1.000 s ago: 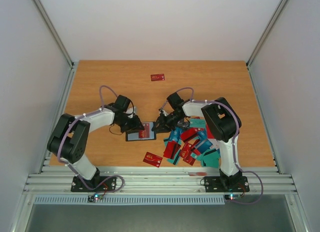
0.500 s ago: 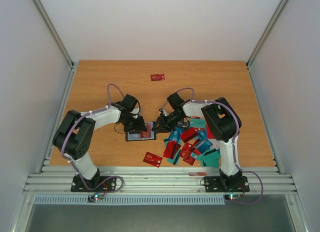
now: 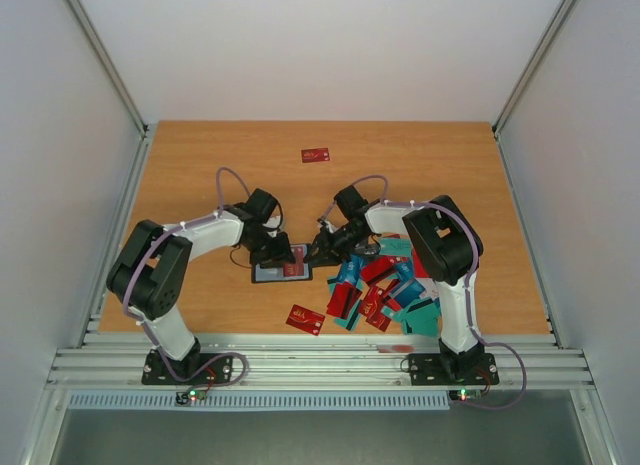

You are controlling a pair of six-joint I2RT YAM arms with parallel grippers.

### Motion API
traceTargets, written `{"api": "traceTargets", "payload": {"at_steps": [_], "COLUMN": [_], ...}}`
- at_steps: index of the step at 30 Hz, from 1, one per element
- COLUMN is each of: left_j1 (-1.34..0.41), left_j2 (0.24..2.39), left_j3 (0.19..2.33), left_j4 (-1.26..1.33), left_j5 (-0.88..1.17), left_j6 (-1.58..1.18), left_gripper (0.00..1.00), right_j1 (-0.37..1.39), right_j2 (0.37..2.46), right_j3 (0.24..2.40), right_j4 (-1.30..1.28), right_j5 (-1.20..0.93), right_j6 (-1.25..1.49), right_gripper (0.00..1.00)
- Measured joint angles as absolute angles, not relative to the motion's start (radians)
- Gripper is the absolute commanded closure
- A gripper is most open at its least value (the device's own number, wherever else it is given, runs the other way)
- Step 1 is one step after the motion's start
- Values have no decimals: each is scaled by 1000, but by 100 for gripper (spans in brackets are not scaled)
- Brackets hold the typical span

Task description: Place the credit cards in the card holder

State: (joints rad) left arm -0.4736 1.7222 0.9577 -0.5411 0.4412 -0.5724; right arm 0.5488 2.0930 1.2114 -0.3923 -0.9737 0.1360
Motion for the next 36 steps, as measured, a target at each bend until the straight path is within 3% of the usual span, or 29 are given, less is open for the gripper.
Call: {"api": "traceTargets", "payload": {"at_steps": [14,21,30,36], "left_j1": [-485,-485,-485,-485], "left_j2": [1694,1672,1696,1733], "left_j3": [975,1015,1038,1039], "left_j4": [-632,-691,-691,-684], "left_j5": [435,402,404,421], "left_j6": [-512,-456,-424,-406], "left_gripper": [53,78,91,94], "right_j1": [544,543,543,543], "right_j2": [2077,2050,2016,2017], "right_j3": [1217,1236,1248,1241], "right_j4": [-482,-554,-553,-503], "right_j5": [-980,-958,-959,-971], "right_j6": [89,79,96,140], "right_gripper": [64,60,60,60]}}
